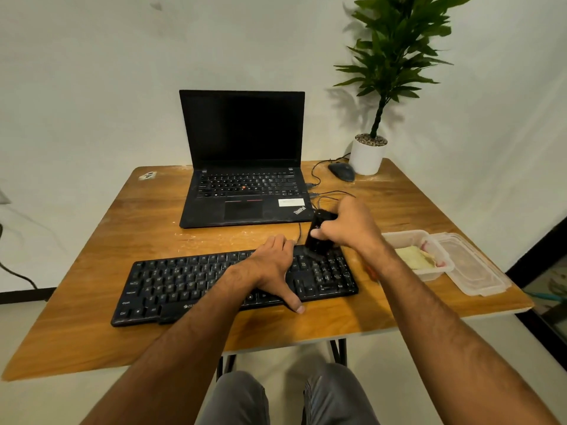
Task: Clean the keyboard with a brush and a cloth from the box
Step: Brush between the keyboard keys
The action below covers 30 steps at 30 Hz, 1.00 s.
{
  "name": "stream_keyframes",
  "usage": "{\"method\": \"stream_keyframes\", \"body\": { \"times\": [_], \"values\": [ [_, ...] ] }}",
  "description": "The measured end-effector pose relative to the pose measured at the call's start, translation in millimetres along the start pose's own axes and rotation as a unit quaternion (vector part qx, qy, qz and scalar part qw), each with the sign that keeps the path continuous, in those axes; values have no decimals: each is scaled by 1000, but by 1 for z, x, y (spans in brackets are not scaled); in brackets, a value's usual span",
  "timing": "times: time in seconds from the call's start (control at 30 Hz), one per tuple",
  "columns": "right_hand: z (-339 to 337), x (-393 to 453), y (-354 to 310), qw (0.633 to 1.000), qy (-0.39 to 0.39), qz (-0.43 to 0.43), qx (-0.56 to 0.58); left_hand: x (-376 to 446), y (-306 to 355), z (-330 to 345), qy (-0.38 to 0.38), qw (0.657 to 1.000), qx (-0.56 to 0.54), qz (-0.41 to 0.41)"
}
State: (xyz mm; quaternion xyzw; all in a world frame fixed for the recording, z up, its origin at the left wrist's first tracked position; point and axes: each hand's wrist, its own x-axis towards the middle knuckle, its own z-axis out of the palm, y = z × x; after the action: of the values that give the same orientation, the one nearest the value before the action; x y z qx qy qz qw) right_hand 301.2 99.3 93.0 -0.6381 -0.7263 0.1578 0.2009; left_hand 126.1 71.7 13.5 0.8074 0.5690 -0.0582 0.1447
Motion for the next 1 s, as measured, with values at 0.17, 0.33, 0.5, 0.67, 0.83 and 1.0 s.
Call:
{"method": "stream_keyframes", "body": {
  "times": [0.17,0.33,0.5,0.67,0.83,1.0],
  "values": [
    [1,1,11,999,41,11,-27,0,0,1,2,1000,-2,-1],
    [4,-2,2,999,-38,-26,-14,1,-1,1,2,1000,-3,2],
    [-16,8,22,999,5,22,-49,1,-1,2,4,1000,-7,0],
    [-7,-2,24,999,-5,5,-33,1,-1,1,-3,1000,-2,2],
    [-19,5,28,998,31,10,-48,1,0,0,-2,1000,-10,-2],
    [-1,-8,28,999,38,13,-33,0,-1,1,-1,1000,-18,1]
  ]
}}
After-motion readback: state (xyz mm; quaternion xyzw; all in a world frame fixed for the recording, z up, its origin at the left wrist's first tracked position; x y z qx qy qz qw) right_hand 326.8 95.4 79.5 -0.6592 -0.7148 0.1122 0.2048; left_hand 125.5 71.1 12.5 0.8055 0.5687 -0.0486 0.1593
